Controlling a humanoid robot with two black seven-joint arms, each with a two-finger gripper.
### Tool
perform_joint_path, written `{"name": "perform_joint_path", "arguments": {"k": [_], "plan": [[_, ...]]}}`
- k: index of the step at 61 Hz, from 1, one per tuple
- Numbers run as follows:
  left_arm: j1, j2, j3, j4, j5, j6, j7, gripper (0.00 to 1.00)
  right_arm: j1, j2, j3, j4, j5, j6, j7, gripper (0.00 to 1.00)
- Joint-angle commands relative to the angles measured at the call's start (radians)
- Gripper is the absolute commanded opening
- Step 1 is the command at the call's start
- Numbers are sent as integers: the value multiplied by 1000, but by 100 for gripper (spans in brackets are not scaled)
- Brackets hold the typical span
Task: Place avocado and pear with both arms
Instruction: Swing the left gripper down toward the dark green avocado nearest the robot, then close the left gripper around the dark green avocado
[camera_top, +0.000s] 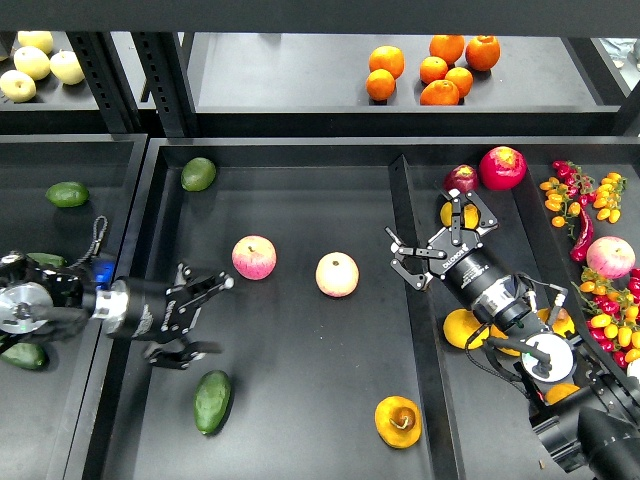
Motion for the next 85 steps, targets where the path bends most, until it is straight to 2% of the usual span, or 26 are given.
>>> {"name": "perform_joint_path", "arguments": {"k": [1,10,24,85], "plan": [[-10,15,59,6,134,0,0,99,1,0,1,-1,0,0,0,100],[-5,-1,110,10,279,0,0,99,1,0,3,3,0,0,0,100],[-4,-66,118,50,440,0,0,99,-1,0,3,-3,0,0,0,100],[2,-188,141,118,568,0,0,99,-1,0,3,-3,0,0,0,100]]}}
